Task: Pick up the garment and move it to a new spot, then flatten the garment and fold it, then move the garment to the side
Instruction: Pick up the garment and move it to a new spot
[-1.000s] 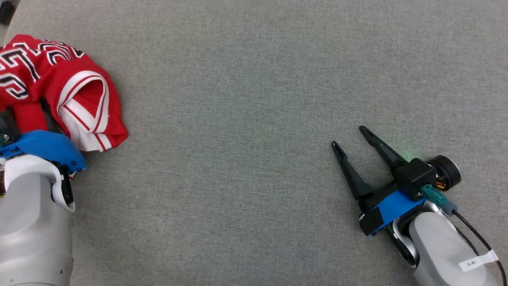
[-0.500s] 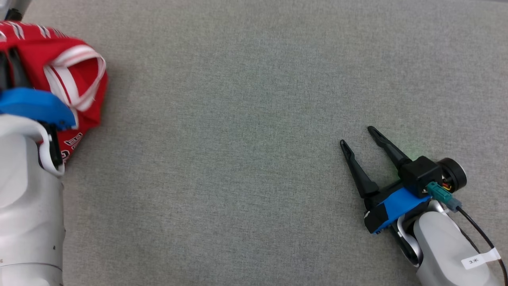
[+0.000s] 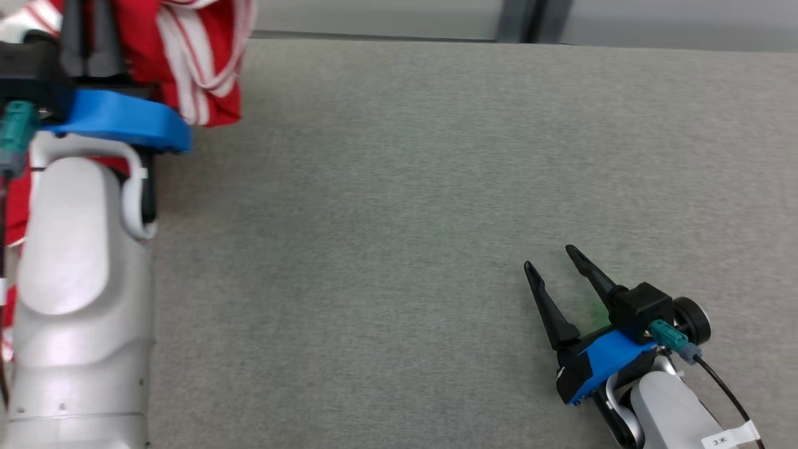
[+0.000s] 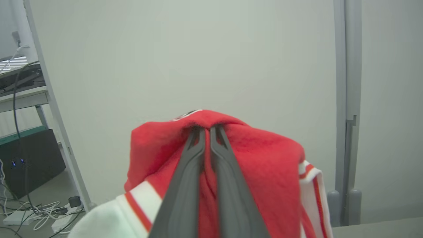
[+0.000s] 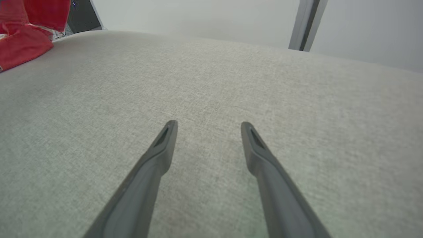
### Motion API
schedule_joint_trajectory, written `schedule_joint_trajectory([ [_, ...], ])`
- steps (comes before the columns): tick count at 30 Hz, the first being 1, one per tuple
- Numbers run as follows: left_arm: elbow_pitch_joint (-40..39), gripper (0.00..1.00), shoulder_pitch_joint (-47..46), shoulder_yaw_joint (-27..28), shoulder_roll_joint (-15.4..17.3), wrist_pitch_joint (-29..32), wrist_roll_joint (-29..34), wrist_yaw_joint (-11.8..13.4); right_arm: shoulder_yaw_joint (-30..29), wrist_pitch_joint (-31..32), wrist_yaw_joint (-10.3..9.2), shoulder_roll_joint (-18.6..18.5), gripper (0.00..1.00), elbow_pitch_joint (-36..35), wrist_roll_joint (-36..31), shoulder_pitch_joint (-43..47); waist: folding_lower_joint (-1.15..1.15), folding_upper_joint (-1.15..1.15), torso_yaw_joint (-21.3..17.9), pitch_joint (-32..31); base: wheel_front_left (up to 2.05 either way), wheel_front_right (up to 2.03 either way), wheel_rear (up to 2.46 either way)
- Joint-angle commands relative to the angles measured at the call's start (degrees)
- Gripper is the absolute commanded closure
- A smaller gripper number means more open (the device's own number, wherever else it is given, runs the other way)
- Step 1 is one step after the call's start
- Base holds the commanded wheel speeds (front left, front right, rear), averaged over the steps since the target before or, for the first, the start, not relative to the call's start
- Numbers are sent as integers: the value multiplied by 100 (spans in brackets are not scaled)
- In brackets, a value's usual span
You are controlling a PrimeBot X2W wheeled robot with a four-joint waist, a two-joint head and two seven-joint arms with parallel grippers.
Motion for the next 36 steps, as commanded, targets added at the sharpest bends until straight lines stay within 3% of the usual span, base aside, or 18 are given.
schedule_joint_trajectory([
  [1, -52, 100, 20, -112, -90, -28, 21, -58, -41, 1, -2, 50, 0, -12, -21, 93, -1, 0, -277, -186, 0, 0, 0],
  [8, -42, 100, 119, -748, -546, -28, -136, -230, -105, 1, -2, 201, 0, 11, -16, 176, -1, 0, -1064, -264, 0, 0, 0],
  [14, 172, 100, 238, -1334, -695, -29, -474, -277, -137, 1, -2, 299, 0, 26, 13, 224, -1, 0, -1718, -256, 0, 0, 0],
  [22, 340, 100, 683, -2650, -698, -28, -1485, 85, -234, 1, -2, 385, 0, 52, 22, 323, -1, 0, -2117, -255, 0, 0, 0],
  [23, 401, 84, 733, -2774, -696, -29, -1546, 152, -244, 1, -2, 392, 0, 45, 17, 327, -1, 0, -2125, -254, 0, 0, 0],
  [24, 451, 39, 779, -2878, -696, -29, -1602, 209, -256, 1, -2, 397, 0, 39, 9, 333, -1, 0, -2126, -251, 0, 0, 0],
  [25, 529, 0, 824, -2960, -697, -28, -1657, 267, -272, 1, -2, 401, 0, 32, 3, 336, -1, 0, -2121, -248, 0, 0, 0],
  [29, 645, 0, 957, -2981, -700, -28, -1759, 501, -393, 1, -2, 409, 0, -12, -16, 331, -1, 0, -2010, -238, 0, 0, 0],
  [36, 345, 0, 1456, -2282, -625, -24, -1416, 809, -598, 1, -2, 407, 0, -113, -96, 322, -1, 0, -1656, -347, 0, 0, 0],
])
